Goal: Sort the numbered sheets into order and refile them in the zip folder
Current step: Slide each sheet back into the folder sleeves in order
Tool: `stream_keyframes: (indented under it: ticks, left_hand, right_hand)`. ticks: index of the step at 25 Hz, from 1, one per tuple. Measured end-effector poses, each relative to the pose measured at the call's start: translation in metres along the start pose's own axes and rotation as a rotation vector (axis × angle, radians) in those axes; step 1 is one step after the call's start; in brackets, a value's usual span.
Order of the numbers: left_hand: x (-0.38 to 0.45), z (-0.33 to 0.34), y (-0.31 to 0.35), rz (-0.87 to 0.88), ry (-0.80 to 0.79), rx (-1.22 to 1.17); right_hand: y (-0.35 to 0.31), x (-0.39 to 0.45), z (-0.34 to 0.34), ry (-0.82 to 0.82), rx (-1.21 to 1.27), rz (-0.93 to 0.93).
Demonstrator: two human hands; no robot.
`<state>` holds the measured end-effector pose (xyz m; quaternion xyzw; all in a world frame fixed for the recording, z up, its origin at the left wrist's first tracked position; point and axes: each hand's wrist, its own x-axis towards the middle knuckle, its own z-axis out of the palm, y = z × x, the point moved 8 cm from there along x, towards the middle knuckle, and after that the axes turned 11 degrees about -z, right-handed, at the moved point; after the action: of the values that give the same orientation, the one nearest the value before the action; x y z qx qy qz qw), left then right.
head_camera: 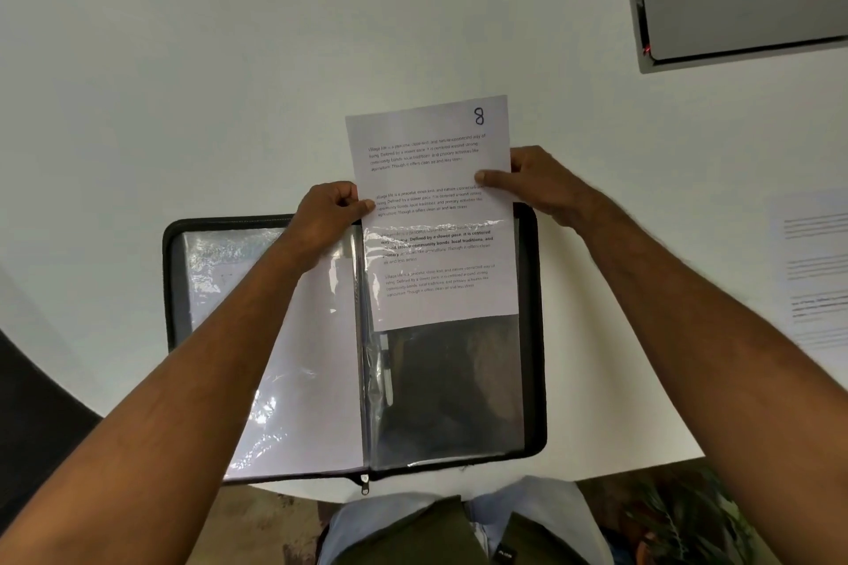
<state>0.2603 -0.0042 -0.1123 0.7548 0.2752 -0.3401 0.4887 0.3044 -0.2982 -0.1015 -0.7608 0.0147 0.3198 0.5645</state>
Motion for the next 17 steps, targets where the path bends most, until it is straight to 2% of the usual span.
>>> stream_keyframes:
  ticks: [2, 6, 9, 11, 15, 17]
  left_hand:
    - [0.003, 0.0, -0.003, 0.0, -0.012, 0.01]
    - [0.002, 0.002, -0.001, -0.002, -0.024, -0.165]
    - [0.004, 0.001, -0.001, -0.002, -0.01, -0.204]
    - [0.007, 0.0, -0.003, 0.004, -0.006, -0.163]
    - [0.006, 0.003, -0.003, 0.04, -0.021, 0.099]
    - [0.005, 0.005, -0.002, 0.052, -0.033, 0.127]
  right_hand:
    - [0.0, 0.002, 0.001, -0.06, -0.099, 0.002]
    - [0.001, -0.002, 0.006, -0.21, -0.318, 0.047]
    - [0.005, -0.004, 0.014, -0.313, -0.404, 0.077]
    - [0.004, -0.004, 0.013, -0.277, -0.394, 0.078]
    - [-0.016, 0.004, 0.001, -0.023, -0.234, -0.058]
    - [-0.025, 0.006, 0.001, -0.003, -0.28, -0.109]
